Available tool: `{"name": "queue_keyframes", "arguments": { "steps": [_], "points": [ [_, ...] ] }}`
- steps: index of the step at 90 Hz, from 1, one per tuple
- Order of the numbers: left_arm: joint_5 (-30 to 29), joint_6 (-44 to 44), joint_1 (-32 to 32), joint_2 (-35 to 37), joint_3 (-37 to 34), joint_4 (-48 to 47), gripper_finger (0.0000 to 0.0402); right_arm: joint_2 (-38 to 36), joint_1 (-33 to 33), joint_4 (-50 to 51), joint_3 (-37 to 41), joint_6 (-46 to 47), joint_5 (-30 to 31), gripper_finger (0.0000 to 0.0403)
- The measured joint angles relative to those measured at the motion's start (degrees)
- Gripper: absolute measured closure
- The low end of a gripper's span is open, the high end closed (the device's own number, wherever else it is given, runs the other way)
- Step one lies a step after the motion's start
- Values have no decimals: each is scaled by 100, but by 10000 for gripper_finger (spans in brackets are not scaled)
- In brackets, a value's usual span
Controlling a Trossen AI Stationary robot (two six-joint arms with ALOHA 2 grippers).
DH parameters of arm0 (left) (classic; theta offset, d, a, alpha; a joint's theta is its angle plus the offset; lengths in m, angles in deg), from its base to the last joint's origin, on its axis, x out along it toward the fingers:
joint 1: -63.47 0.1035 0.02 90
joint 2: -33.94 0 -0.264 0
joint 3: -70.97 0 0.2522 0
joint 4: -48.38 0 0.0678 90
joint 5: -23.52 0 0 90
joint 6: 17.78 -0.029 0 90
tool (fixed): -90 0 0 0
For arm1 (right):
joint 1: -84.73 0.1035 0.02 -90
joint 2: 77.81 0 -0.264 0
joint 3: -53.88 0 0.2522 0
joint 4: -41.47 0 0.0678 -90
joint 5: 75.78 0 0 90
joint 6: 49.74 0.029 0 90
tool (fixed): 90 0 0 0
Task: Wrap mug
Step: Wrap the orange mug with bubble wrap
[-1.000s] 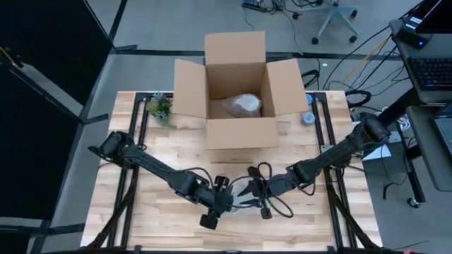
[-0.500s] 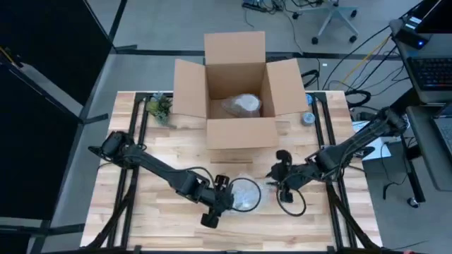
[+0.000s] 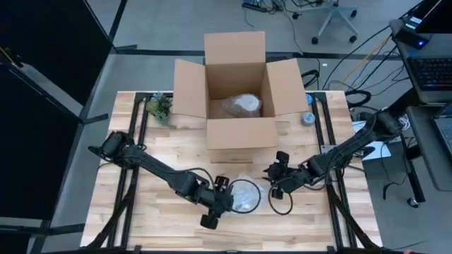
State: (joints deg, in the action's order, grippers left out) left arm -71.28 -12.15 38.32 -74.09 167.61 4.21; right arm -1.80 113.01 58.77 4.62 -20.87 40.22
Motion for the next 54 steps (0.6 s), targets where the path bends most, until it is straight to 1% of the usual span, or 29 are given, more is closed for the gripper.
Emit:
{"name": "queue_keyframes", "arguments": {
  "steps": [12,18,23,32,42,48,54],
  "points": [
    [2,0,0,0,0,0,240,-9,74,-1055,-230,-413,-803,291],
    [2,0,0,0,0,0,240,42,146,-1621,-294,-580,-815,291],
    [2,0,0,0,0,7,240,226,204,-1819,-368,-659,-811,291],
    [2,0,7,0,0,15,240,785,299,-1724,-638,-845,-865,291],
    [2,0,12,0,-2,22,240,1418,360,-1726,-1283,-1335,-862,291],
    [4,2,15,2,0,31,240,1772,381,-1456,-1755,-1668,-840,291],
    [4,2,26,0,0,26,240,2067,408,-951,-2239,-1914,-839,291]
  ]
}}
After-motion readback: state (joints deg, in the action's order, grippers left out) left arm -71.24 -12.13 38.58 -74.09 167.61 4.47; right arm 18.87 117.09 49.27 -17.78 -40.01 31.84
